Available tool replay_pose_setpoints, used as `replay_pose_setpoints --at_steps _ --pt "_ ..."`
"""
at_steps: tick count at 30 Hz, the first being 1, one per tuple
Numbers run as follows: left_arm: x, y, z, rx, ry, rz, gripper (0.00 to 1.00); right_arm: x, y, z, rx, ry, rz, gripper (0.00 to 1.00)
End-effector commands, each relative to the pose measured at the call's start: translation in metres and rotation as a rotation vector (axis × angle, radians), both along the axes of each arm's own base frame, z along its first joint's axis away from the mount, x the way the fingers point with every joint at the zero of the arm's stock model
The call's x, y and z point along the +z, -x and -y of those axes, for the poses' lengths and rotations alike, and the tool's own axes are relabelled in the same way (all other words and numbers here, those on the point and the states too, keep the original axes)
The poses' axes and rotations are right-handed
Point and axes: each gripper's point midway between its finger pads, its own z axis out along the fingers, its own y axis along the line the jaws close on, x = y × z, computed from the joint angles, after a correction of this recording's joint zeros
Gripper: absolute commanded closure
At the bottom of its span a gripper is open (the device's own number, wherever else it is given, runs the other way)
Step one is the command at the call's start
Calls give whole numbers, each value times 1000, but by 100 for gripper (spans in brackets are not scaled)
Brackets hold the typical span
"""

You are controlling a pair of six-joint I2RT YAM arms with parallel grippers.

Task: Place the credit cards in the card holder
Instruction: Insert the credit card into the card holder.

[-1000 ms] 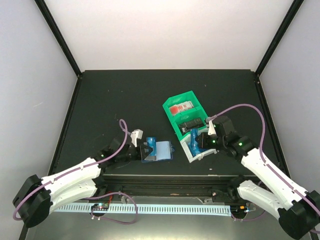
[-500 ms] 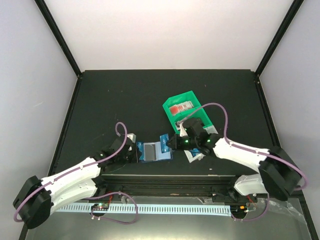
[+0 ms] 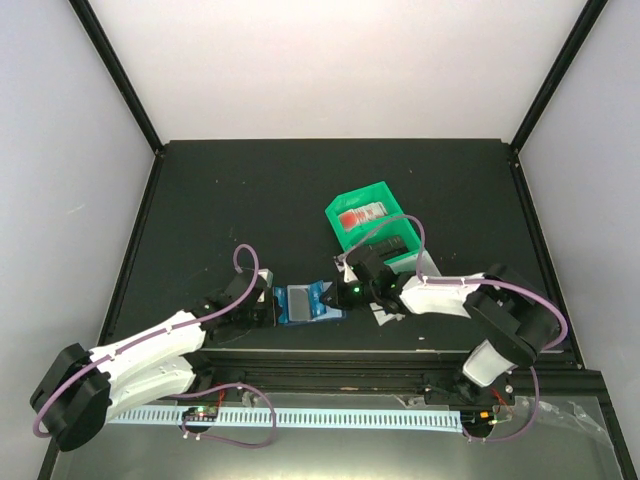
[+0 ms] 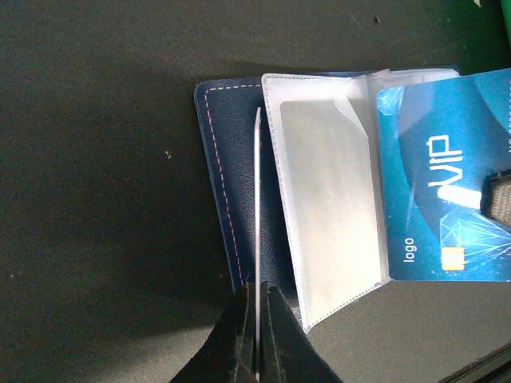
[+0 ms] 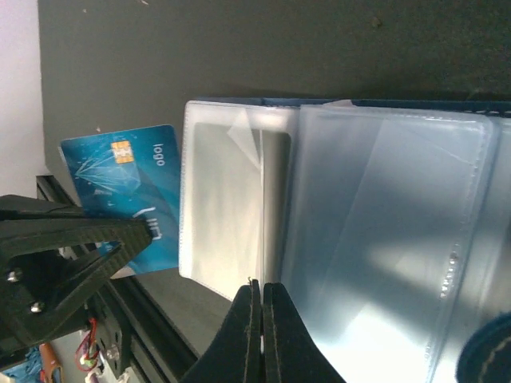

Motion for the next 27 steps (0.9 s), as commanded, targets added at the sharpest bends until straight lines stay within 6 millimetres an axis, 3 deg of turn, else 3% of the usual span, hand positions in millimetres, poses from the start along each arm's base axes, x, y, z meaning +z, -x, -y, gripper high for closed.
replay_pose_setpoints --at_steps 1,14,27 --pt "0 2 -4 -7 -31 -18 98 -2 -11 -1 -39 18 40 99" --pt "-9 6 -4 -15 -36 -47 98 -28 -5 -12 -42 4 -49 99" --pt "-12 8 -5 -16 -34 -52 99 -39 10 -41 16 -72 -120 99"
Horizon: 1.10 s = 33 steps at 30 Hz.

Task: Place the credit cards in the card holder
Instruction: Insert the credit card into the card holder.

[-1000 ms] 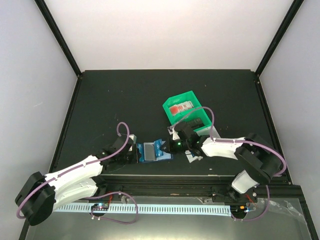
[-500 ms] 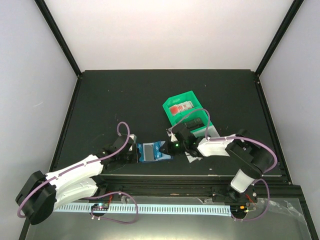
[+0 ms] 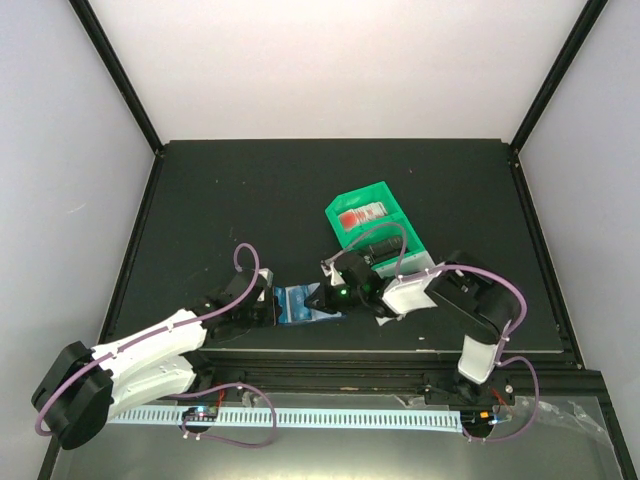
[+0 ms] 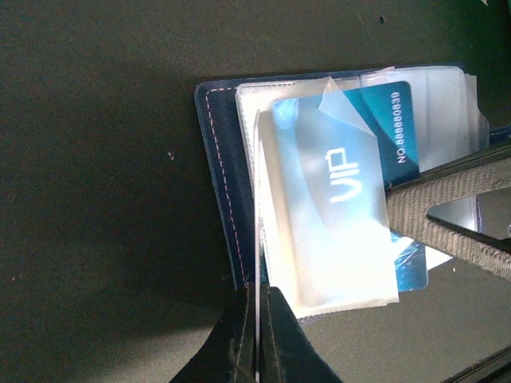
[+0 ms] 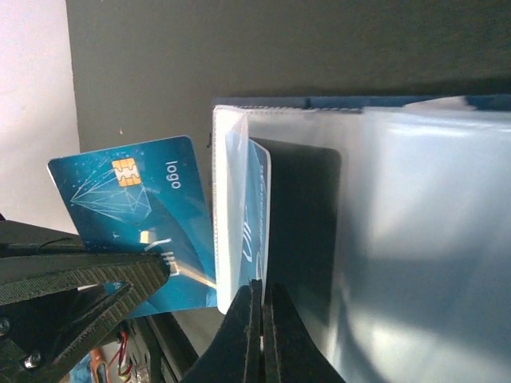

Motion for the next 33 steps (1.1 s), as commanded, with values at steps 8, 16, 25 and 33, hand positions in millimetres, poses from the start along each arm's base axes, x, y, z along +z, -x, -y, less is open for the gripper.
replay_pose_setpoints --at_steps 8,16,25,33 --pt "-8 7 -6 -11 -26 -30 99 -11 5 -7 -11 9 -21 89" --pt "-1 6 -7 -8 -27 -9 98 5 0 4 -56 27 32 65" --pt "2 4 -8 -8 -28 3 99 4 6 6 -41 93 11 55" --pt "1 6 -5 -19 -13 -3 98 1 15 -18 14 62 -24 59"
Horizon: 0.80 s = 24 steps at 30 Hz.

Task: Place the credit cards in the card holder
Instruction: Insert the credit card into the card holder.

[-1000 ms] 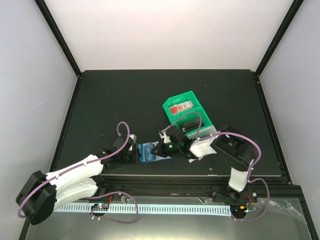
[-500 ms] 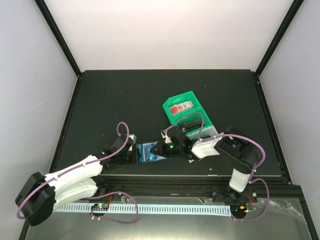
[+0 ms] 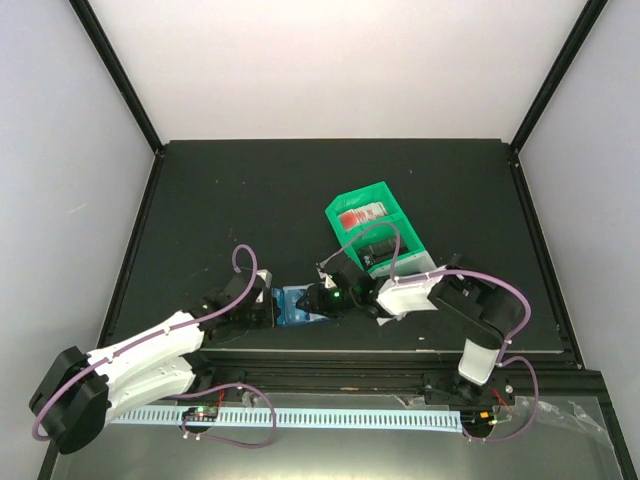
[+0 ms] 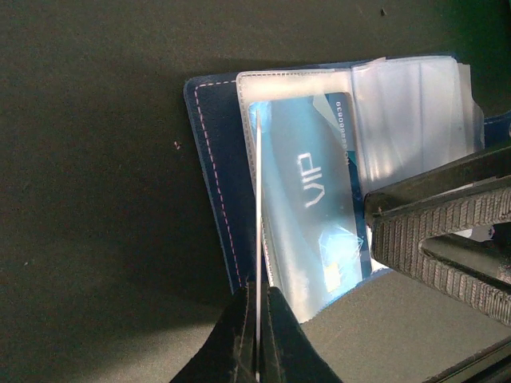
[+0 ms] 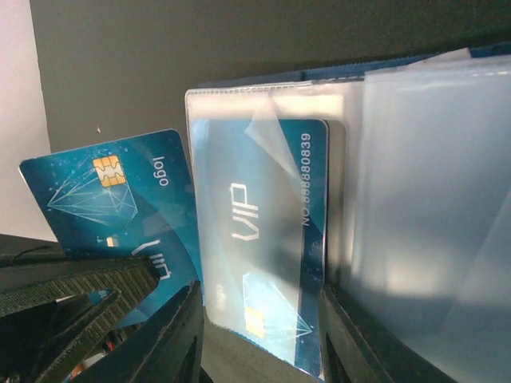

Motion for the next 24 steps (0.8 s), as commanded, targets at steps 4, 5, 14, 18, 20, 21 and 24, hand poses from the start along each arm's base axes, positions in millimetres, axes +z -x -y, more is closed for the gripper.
replay_pose_setpoints --at_steps 4,5,14,18,20,21,24 --pt "-2 4 -1 -16 -7 -9 99 2 2 -12 26 -24 -8 59" --pt "-1 3 -2 -13 -10 -6 98 3 1 -11 23 -22 1 59" --pt "33 -10 -9 16 -20 99 98 45 -17 20 -47 70 199 51" --pt "58 -12 0 -16 40 163 98 68 -22 36 -71 101 287 47" --pt "72 -12 7 -36 99 193 98 71 -24 47 -89 135 312 47" --pt "77 -12 11 -46 128 206 98 72 -25 53 -100 152 322 47" --pt "91 -12 22 -67 216 230 98 67 -26 70 -134 218 338 47"
